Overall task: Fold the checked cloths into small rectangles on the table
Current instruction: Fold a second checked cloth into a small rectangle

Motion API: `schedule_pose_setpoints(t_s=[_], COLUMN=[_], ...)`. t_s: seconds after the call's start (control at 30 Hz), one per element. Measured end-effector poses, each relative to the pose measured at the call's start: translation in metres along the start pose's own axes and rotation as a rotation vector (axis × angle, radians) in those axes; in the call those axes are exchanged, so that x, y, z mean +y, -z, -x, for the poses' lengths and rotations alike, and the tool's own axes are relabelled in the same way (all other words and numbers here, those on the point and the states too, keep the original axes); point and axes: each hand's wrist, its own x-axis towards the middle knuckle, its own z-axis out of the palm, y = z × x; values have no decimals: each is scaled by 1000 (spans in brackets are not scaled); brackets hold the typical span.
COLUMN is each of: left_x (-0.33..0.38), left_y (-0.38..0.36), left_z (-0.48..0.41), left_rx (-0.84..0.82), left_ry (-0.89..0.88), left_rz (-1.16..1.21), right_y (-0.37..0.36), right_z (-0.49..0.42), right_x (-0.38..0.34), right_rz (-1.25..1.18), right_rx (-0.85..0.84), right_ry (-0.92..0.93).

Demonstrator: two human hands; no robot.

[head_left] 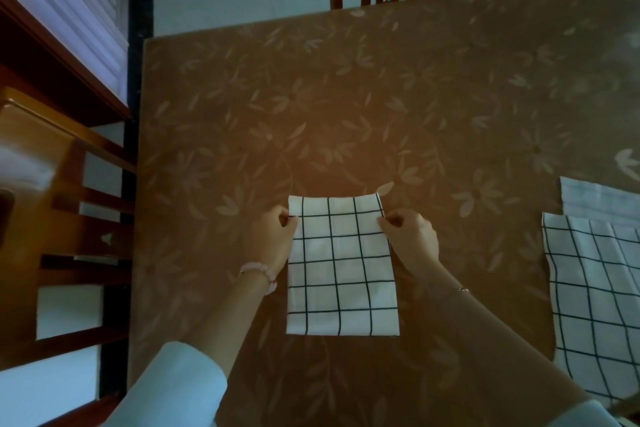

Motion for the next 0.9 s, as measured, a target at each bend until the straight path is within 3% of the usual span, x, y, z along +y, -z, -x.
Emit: schedule_pose_setpoints(t_s=[0.47, 0.6, 0.67, 0.77, 0.9], left_x=[6, 5, 6, 14, 18], left_y=[-2, -6, -8, -13, -25], left_z=[4, 5, 8, 18, 28], left_rx=[103, 167, 206, 202, -186], left_ry=[11, 10, -84, -400, -645], left_rz=[-125, -153, -265, -438, -470], right_y=[-9, -11, -11, -11, -8], right_z=[0, 0, -2, -5, -11], right_x=[-4, -2, -3, -1, 5], right_rz=[34, -33, -24, -3, -2], right_rx=[81, 130, 122, 114, 79], right_ry=[-55, 71, 137, 175, 184])
